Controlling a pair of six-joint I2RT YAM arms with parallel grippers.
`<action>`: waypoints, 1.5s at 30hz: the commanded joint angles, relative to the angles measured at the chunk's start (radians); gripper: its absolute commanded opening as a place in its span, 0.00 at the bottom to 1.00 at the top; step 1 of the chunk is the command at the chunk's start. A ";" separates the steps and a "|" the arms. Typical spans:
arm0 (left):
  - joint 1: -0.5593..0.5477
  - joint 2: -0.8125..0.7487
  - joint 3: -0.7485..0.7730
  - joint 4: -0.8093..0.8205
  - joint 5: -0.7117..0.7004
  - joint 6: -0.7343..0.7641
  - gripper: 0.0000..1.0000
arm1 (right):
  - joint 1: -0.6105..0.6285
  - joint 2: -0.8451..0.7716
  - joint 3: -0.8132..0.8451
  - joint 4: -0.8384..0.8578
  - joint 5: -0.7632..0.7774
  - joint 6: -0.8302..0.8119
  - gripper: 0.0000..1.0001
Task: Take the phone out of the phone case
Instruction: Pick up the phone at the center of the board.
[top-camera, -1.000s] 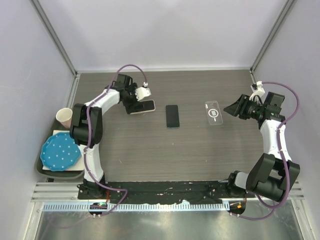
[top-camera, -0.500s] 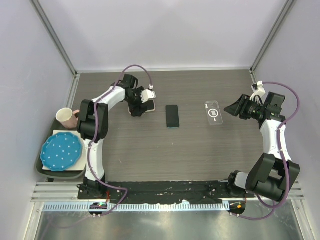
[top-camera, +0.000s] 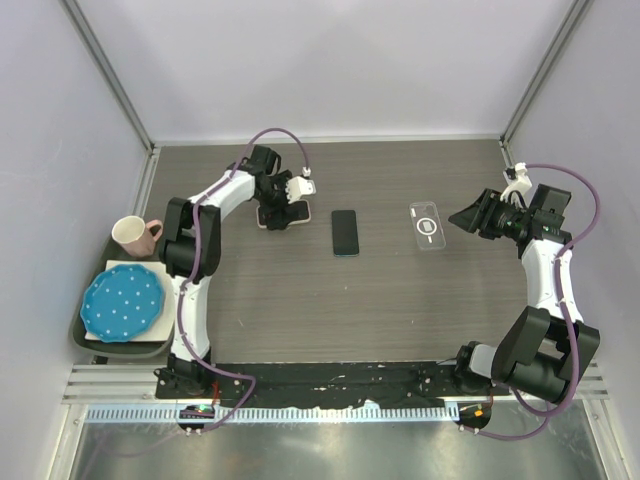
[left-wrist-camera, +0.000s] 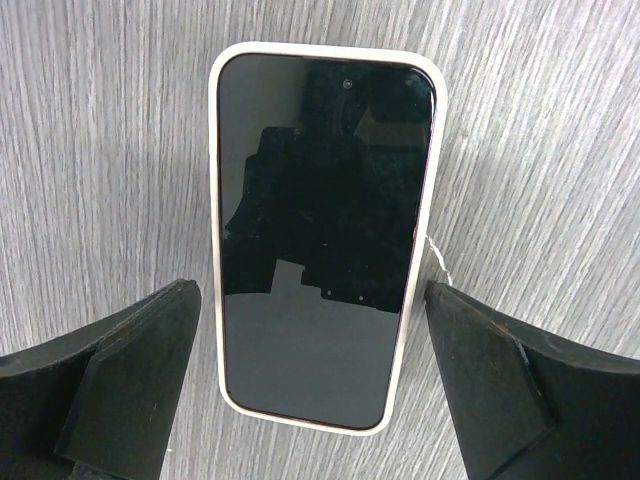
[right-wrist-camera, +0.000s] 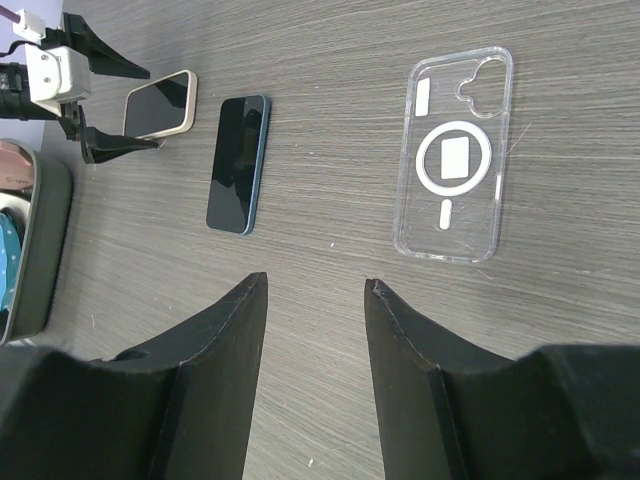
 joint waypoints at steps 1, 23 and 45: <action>-0.004 0.044 0.039 -0.021 -0.009 0.018 1.00 | -0.004 -0.020 0.015 0.018 -0.017 -0.010 0.49; -0.003 0.008 0.025 -0.118 0.041 0.008 0.44 | -0.005 -0.026 0.015 0.018 -0.026 -0.008 0.49; 0.054 0.150 0.303 -0.308 0.198 0.003 0.90 | -0.007 -0.014 0.015 0.016 -0.024 -0.014 0.49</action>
